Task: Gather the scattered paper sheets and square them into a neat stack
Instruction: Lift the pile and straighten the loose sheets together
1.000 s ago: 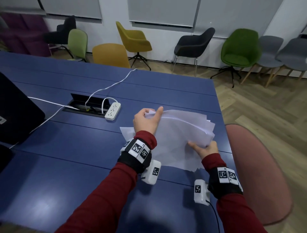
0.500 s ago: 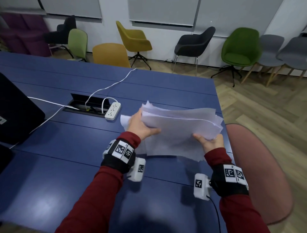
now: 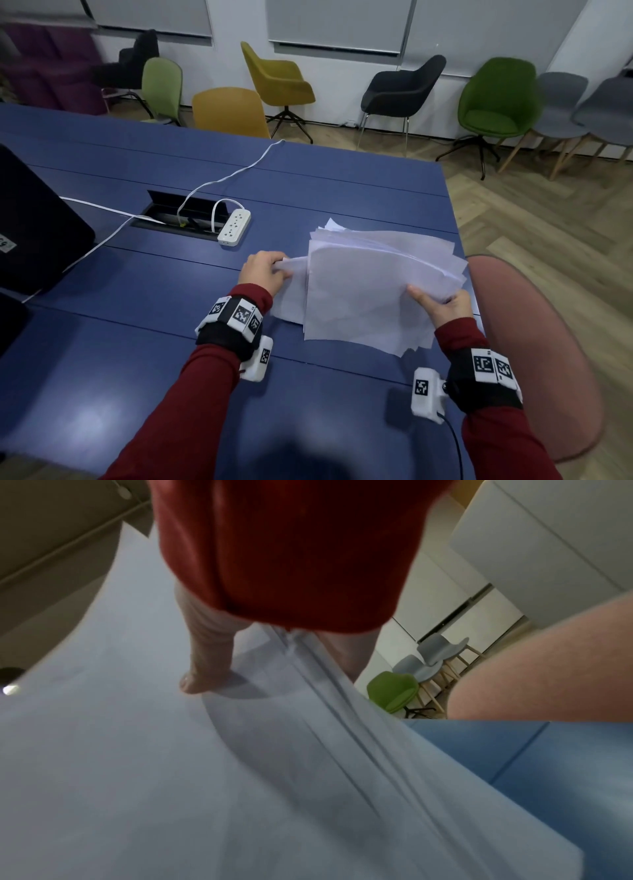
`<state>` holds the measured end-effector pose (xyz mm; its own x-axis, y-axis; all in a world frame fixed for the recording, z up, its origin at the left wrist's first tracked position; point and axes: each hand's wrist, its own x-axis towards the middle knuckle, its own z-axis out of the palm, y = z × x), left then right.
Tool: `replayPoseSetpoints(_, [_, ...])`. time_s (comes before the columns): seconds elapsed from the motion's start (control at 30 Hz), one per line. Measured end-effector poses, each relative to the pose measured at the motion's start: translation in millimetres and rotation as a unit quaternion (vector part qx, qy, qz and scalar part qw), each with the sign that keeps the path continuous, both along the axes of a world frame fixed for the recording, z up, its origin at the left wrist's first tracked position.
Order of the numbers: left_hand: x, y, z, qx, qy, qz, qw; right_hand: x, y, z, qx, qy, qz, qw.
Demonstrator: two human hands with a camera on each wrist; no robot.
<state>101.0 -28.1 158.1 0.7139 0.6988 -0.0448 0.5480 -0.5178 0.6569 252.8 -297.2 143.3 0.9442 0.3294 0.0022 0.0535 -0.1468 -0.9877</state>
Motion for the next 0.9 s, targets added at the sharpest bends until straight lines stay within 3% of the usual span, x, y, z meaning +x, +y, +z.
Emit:
replayPoseSetpoints(0.13, [3, 4, 8, 0.012, -0.031, 0.013, 0.999, -2, 2, 13, 0.035, -0.035, -0.019, 0.999])
replayPoseSetpoints(0.33, [5, -1, 11, 0.031, -0.014, -0.004, 0.999, -1, 5, 13, 0.064, -0.038, 0.006, 0.997])
replayPoseSetpoints(0.53, [-2, 3, 11, 0.047, -0.002, 0.013, 0.999, 2, 4, 16, 0.084, -0.038, -0.063, 0.994])
replayPoseSetpoints(0.67, [-15, 11, 7, 0.042, 0.000, 0.060, 0.997, 8, -3, 15, 0.111, -0.012, -0.120, 0.986])
replayPoseSetpoints(0.9, [-31, 34, 19, 0.110, 0.004, 0.226, 0.968, 11, 3, 20, 0.096, -0.053, -0.104, 0.989])
